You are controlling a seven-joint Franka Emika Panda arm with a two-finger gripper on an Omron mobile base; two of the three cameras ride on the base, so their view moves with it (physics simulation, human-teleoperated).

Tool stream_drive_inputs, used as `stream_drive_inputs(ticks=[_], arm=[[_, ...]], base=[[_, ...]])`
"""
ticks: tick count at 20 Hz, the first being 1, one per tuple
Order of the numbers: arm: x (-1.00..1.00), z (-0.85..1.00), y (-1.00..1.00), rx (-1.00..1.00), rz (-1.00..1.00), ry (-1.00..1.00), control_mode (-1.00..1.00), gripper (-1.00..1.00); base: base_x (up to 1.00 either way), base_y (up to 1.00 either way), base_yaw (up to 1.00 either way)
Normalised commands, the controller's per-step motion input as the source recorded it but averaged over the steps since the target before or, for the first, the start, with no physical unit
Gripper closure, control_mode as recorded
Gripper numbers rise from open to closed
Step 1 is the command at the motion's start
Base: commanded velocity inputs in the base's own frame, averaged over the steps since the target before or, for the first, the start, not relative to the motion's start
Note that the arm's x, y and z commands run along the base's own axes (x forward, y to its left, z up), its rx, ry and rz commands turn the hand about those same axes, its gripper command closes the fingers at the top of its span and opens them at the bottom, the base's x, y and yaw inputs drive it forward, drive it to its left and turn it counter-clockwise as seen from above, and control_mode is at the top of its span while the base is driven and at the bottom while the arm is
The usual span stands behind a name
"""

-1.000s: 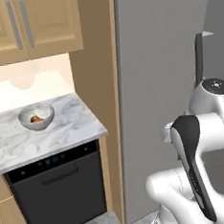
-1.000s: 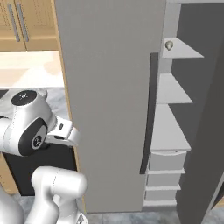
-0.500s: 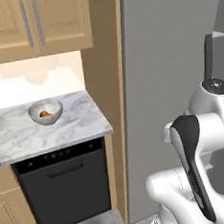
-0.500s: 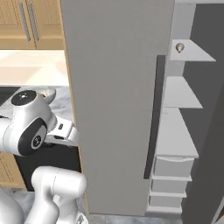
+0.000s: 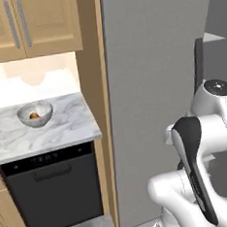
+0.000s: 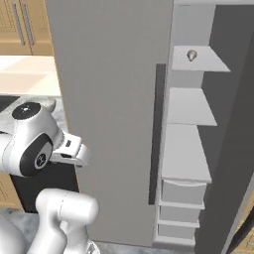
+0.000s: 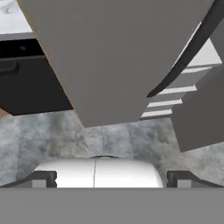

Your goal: Take the mango, mushroom, and squash from the freezer and place them in the bowl on the counter.

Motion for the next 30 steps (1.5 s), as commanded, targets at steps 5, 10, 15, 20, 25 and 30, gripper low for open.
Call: stream_drive_inputs(ticks=[5,10,15,20,25,30], arm=[[0.00,0.00,0.00,0.00,0.00,0.00,1.00,-1.00],[0.00,0.00,0.00,0.00,0.00,0.00,1.00,-1.00],[0.00,0.00,0.00,0.00,0.00,0.00,1.00,-1.00],[0.00,0.00,0.00,0.00,0.00,0.00,1.00,-1.00],[0.00,0.00,0.00,0.00,0.00,0.00,1.00,-1.00],[0.00,0.00,0.00,0.00,0.00,0.00,1.00,-1.00]], base=[[0.00,-0.64,0.01],[0.00,-0.60,0.00],[0.00,-0.54,0.00],[0.08,-0.43,0.00],[0.20,-0.20,0.00],[0.26,-0.18,0.00]])
